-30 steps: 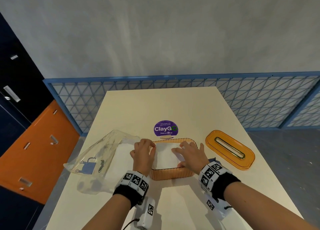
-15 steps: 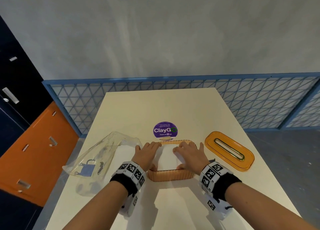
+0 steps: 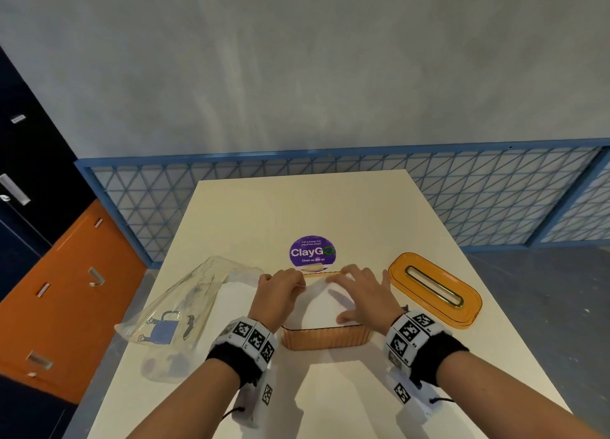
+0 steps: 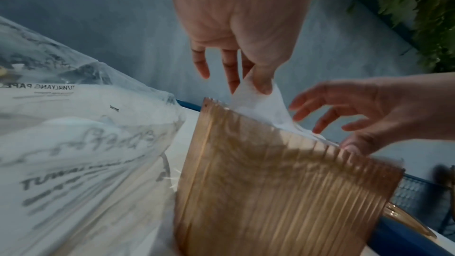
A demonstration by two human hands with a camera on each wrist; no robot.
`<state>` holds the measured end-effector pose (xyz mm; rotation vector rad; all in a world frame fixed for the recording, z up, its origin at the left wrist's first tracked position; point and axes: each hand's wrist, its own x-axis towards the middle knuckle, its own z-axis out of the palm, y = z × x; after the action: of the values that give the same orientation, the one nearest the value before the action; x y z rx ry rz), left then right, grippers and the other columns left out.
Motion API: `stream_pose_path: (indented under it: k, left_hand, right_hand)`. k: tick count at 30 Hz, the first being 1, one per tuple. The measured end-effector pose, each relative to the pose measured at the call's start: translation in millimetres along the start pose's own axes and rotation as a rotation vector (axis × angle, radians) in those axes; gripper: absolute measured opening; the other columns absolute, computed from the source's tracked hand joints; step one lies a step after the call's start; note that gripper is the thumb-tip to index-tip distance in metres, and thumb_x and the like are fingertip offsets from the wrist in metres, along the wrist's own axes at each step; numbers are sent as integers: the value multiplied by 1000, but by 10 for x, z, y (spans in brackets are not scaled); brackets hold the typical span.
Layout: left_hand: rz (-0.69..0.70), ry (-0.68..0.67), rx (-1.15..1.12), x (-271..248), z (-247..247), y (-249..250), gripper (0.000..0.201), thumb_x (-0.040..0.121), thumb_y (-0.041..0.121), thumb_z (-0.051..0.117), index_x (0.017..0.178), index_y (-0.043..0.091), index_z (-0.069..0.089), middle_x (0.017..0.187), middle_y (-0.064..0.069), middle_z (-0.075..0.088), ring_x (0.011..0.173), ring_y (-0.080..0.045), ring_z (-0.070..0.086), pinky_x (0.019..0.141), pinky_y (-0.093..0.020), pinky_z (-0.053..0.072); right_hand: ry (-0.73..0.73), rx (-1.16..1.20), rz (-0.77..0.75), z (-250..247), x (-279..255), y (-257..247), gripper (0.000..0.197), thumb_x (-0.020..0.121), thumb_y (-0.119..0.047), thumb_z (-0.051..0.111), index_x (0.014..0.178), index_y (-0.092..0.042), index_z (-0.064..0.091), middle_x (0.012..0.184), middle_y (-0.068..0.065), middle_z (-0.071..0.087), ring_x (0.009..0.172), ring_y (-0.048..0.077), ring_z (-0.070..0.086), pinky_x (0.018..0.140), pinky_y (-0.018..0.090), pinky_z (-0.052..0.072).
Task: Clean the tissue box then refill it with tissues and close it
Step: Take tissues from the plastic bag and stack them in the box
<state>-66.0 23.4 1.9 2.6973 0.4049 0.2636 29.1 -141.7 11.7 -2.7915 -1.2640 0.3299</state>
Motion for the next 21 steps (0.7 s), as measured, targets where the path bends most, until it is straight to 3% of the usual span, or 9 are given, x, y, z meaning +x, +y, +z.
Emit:
stream_pose_path:
  k: [2,4,6,9,16,18,21]
  left_hand:
    - [24,-7,-37,-59,7,-48,15,97,16,48,97,9,61,102,-2,66,95,-23,56,83,-23,25]
    - [24,-10,-93,-107,12,-91,14,95,15,52,96,7,63,99,-4,68,91,-26,57,81,-23,33]
    - [9,-15,-149,-126,13,-119,12,93,15,55,93,7,63,94,-5,69,89,-27,60,78,-31,45]
    - [-3,-18,-158,-126,16,-108,13,94,19,53,95,10,62,94,-5,69,90,-26,59,77,-37,49]
    - [39,73,-146,-100,76,-105,19,96,20,50,111,16,60,111,0,68,97,-23,63,78,-29,48]
    - [108,110,-96,-103,85,-108,19,95,18,51,110,16,62,110,-2,69,91,-28,65,73,-32,50]
    - [189,156,2,-117,73,-104,12,86,18,55,94,17,65,87,-3,71,65,-28,66,50,-28,44]
  right_hand:
    - [41,55,21,-27,6,18,87,71,-44,75,141,-37,23,148,-4,23,137,24,27,110,63,15]
    - [36,103,34,-57,24,37,87,75,-41,73,143,-34,20,149,-5,22,138,22,25,111,62,13]
    - [55,115,33,-92,45,53,68,84,-37,64,142,-33,27,146,-7,30,137,20,26,112,60,11]
    - [139,90,18,-117,83,71,36,95,-33,49,130,-32,46,136,-9,46,131,16,36,114,54,14]
    - [187,147,24,-68,124,46,24,98,-25,44,116,-28,58,118,-7,62,117,17,51,113,50,15]
    - [196,141,35,-55,132,34,23,98,-25,44,116,-28,59,117,-8,62,116,16,51,113,49,16]
    - [219,150,21,-37,145,14,24,97,-24,47,117,-28,58,121,-7,59,117,17,52,112,48,19]
